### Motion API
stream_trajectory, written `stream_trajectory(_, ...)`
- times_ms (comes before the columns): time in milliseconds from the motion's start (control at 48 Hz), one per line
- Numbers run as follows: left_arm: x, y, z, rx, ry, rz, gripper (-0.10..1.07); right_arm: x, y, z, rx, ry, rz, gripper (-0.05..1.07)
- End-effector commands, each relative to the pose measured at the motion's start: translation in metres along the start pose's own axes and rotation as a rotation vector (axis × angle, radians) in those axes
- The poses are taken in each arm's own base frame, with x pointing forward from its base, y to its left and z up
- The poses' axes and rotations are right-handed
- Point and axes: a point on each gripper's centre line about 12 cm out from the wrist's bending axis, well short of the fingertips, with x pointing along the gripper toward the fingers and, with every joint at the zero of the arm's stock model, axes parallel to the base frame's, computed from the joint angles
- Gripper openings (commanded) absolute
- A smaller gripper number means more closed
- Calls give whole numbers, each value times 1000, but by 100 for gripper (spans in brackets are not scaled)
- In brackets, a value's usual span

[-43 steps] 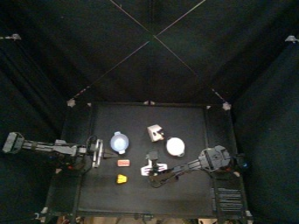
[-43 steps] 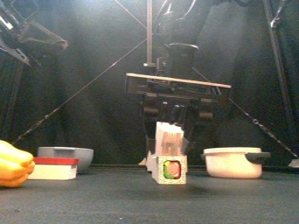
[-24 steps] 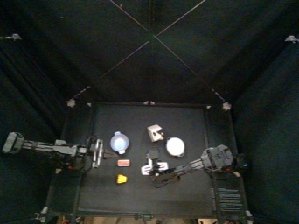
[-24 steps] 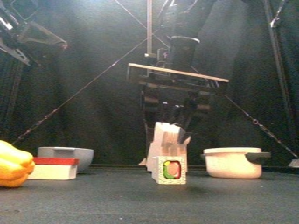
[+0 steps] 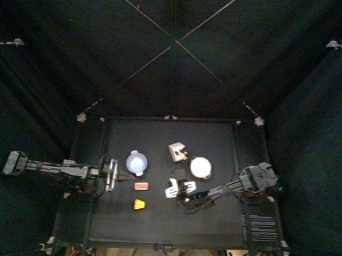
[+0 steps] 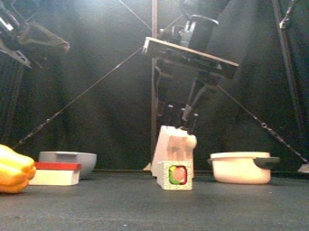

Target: Grab cleaver

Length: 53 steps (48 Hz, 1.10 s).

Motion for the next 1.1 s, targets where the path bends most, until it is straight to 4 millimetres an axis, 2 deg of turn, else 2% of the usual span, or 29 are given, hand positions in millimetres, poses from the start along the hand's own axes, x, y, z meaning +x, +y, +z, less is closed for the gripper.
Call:
stream_trajectory(0, 1, 0, 5, -1, -15, -2, -2, -18, 0, 31, 27, -75, 51, 87)
stream_trajectory(167, 1, 0, 5, -1, -15, -2, -2, -19, -5, 59, 16, -190, 65, 86)
stream_trajectory(292, 1, 0, 5, -1, -15, -2, -2, -14, -10, 70, 15, -225, 58, 85)
stream_trajectory(583, 1, 0, 4, 0, -12, -1, -2, 3, -29, 86, 19, -249, 22, 71)
stream_trajectory(1083, 1, 0, 3, 0, -11, -1, -2, 22, -43, 100, 48, -230, 1, 70)
